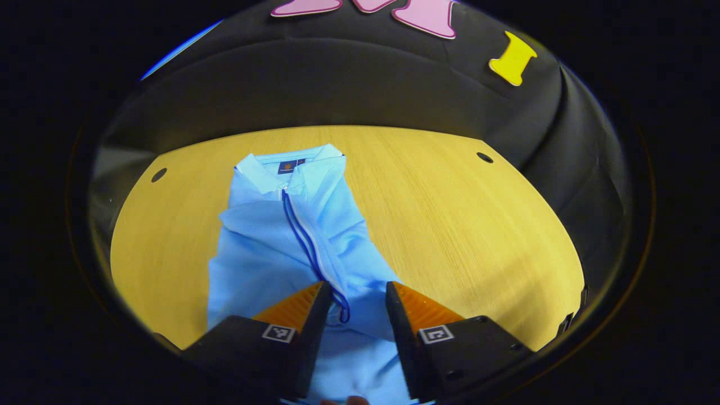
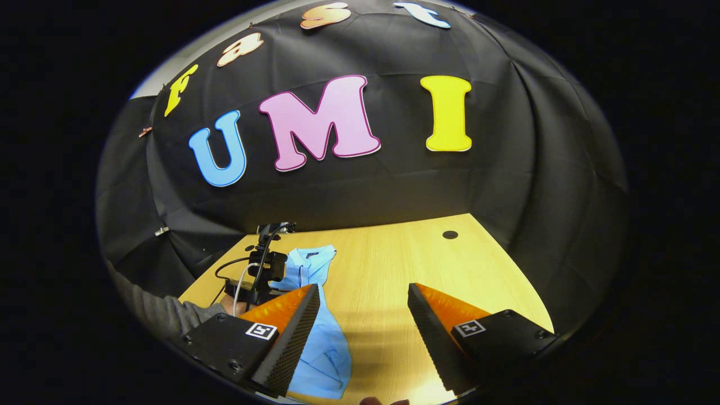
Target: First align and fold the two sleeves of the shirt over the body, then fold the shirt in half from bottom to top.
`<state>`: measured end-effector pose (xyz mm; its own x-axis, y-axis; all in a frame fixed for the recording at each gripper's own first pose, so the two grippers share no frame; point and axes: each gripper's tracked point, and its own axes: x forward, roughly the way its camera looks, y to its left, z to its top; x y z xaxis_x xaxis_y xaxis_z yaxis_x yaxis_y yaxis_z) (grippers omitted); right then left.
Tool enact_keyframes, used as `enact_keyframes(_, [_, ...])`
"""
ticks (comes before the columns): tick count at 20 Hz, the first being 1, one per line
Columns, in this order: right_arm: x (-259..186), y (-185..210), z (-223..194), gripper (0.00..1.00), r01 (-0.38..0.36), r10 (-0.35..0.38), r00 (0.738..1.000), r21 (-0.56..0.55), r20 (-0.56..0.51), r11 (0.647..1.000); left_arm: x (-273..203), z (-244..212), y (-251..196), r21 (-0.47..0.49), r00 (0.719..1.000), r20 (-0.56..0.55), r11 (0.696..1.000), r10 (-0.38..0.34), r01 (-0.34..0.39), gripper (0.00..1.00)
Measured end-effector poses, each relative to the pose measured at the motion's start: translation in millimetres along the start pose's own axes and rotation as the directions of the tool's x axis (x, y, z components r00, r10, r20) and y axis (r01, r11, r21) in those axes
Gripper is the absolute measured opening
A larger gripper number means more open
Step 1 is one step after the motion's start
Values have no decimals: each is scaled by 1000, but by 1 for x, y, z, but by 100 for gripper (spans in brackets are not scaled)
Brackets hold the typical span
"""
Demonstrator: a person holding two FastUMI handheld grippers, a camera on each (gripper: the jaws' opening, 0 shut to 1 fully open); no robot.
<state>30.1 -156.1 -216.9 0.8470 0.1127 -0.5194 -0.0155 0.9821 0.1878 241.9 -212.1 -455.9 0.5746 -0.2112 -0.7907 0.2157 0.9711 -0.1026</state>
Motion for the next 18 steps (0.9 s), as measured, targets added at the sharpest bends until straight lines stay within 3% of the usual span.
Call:
enact_keyframes(4, [-1,7,1,98,-10,10,1000,-11,-1,1000,-8,3,2,33,999,28,999,39,-40,87])
enact_keyframes(6, [-2,9,2,98,-12,12,1000,-14,-3,1000,-17,7,8,68,996,51,995,74,-77,92])
enact_keyframes(7, [-3,11,1,98,-12,12,1000,-16,-3,1000,-25,10,10,84,993,73,992,89,-95,89])
enact_keyframes(8, [-5,13,1,98,-11,11,1000,-19,-5,1000,-35,13,11,92,991,97,991,91,-100,93])
enact_keyframes(13, [-15,28,-12,98,-36,35,999,-52,-30,998,-118,16,22,68,975,204,993,83,-99,93])
enact_keyframes(18, [-28,45,-72,98,-87,66,987,-145,-146,986,-202,-29,55,-8,971,214,994,109,-110,93])
